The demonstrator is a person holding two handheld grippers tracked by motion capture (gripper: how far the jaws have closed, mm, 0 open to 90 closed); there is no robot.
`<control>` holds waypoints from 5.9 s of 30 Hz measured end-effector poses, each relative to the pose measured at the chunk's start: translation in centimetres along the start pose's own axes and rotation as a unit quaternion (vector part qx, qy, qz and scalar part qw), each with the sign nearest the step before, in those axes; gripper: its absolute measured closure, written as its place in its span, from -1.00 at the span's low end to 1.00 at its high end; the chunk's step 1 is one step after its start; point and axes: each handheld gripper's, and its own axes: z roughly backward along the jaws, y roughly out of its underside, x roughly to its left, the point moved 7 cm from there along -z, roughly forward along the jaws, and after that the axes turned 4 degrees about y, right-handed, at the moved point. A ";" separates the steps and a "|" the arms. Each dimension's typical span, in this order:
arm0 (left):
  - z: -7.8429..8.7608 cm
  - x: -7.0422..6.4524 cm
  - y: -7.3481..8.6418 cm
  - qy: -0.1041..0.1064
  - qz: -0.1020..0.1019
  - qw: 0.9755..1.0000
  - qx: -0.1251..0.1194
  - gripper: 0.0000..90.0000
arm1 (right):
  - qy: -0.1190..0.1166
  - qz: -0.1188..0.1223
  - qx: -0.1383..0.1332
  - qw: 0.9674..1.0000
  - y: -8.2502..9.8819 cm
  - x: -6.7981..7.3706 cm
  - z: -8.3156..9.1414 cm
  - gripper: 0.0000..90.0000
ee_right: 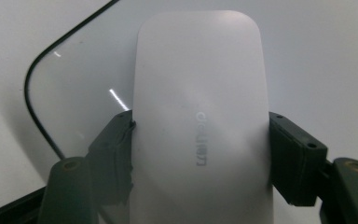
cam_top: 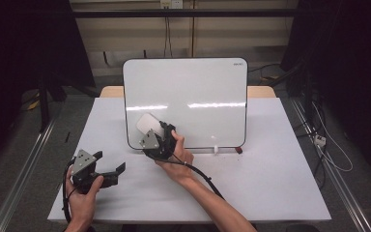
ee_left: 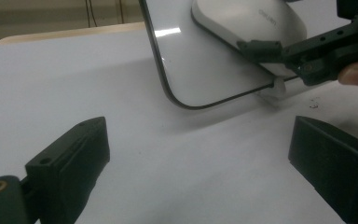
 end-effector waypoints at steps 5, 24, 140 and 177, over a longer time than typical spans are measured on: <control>-0.1 -0.1 0.0 0.001 0.002 1.000 -0.001 -0.89 | 0.000 0.010 0.000 1.000 -0.1 0.6 0.0 -0.29; 0.1 0.1 0.0 0.002 0.004 1.000 -0.003 -0.88 | 0.008 -0.054 0.006 0.998 -1.4 -4.6 -0.9 -0.29; -0.9 -0.3 -0.1 0.005 -0.004 1.000 0.008 -0.88 | 0.045 -0.161 0.070 0.983 15.5 -17.1 6.6 -0.29; -0.6 -0.3 0.1 -0.002 0.000 1.000 0.009 -0.87 | -0.063 -0.288 0.078 0.952 18.4 -17.4 11.8 -0.89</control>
